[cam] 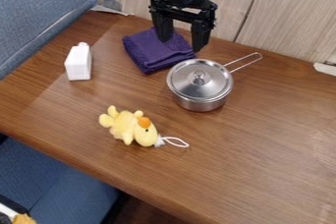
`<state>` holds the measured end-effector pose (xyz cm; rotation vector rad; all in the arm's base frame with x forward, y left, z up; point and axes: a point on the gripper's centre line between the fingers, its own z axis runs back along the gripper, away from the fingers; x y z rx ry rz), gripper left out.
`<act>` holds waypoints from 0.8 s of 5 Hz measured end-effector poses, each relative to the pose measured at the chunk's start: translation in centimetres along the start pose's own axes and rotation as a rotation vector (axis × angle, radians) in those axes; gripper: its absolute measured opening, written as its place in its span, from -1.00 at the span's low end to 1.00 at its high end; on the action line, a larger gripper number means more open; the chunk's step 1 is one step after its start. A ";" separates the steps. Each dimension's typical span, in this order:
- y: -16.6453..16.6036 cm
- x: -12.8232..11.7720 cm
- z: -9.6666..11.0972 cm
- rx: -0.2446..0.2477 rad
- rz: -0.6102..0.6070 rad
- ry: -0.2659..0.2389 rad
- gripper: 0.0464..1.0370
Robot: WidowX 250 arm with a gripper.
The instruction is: Moved the yellow duck to the right side of the silver pot
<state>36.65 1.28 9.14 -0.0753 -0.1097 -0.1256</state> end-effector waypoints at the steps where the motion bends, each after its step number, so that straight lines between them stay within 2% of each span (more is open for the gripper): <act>1: 0.1 -0.5 -1.2 -0.006 0.004 0.031 0.93; 2: 0.1 -4.1 -1.1 0.003 -0.026 0.061 0.93; 3: 1.0 -5.9 0.1 -0.014 -0.018 0.035 0.93; 4: 1.9 -8.4 0.3 0.009 -0.019 0.013 0.93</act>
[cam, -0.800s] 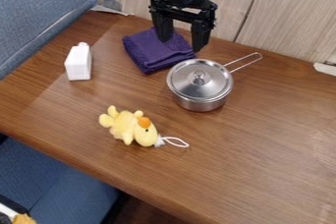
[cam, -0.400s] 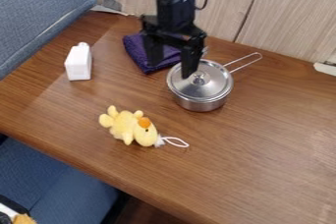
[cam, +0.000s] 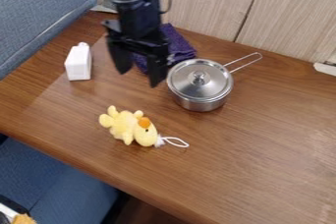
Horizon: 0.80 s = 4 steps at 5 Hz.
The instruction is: Moved the yellow duck to the right side of the silver pot
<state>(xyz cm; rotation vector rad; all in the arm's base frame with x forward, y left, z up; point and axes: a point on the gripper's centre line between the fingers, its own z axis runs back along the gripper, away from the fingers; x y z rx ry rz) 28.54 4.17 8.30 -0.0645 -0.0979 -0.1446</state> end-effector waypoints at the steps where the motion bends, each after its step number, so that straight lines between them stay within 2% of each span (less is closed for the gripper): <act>1: 0.6 -1.2 -1.5 0.031 -0.024 -0.007 0.93; 2: 1.1 -1.7 -4.2 0.049 -0.053 0.001 0.93; 3: 1.2 -1.5 -6.6 0.037 -0.082 0.010 0.93; 4: 1.0 -1.4 -8.0 0.028 -0.124 0.028 0.93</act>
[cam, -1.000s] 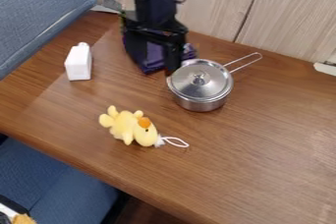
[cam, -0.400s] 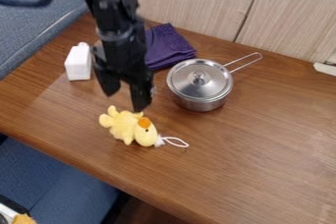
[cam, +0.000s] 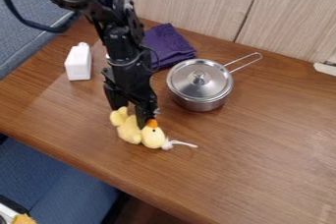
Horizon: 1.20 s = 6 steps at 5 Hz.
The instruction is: Moved the yellow duck to the right side of the silver pot
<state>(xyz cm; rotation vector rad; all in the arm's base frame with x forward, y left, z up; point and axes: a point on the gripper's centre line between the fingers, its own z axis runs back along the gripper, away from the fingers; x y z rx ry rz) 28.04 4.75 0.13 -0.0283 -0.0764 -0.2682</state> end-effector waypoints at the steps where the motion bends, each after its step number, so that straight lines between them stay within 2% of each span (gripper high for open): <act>1: 0.1 0.0 -0.7 0.021 0.004 0.000 0.82; 3: -0.6 0.0 -0.8 0.046 -0.003 -0.001 -0.29; 4: -0.7 0.0 -0.8 0.046 -0.002 0.001 -0.63; 5: -0.9 -0.3 -0.6 0.033 0.014 0.012 -0.83; 6: -0.5 -0.8 0.4 0.010 0.052 0.025 -0.92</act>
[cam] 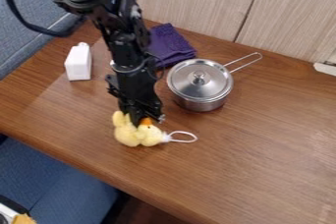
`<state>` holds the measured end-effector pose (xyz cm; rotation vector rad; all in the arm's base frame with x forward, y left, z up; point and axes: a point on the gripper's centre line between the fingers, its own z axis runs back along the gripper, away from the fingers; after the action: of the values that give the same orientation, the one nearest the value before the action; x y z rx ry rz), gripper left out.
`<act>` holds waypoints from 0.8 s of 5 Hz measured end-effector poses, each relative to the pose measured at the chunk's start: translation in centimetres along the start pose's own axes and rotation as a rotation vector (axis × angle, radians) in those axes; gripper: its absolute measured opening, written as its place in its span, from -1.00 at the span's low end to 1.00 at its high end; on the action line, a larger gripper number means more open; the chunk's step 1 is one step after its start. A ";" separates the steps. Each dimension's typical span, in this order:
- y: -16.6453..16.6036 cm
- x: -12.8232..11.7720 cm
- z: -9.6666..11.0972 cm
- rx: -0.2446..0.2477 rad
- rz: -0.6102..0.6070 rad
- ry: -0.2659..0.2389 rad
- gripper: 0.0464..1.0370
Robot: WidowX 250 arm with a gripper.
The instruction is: Moved the yellow duck to the right side of the silver pot
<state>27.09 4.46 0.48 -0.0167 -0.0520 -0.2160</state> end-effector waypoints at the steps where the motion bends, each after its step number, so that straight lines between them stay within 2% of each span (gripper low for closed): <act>1: -0.6 0.2 2.0 -0.029 0.005 -0.033 -0.93; 2: -1.9 0.4 3.7 -0.066 -0.011 -0.055 -0.93; 3: -3.2 2.1 4.8 -0.124 -0.018 -0.094 -0.93; 4: -5.7 4.8 6.4 -0.131 -0.041 -0.127 -0.93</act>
<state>30.19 -1.96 7.18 -0.1596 -0.1644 -0.2593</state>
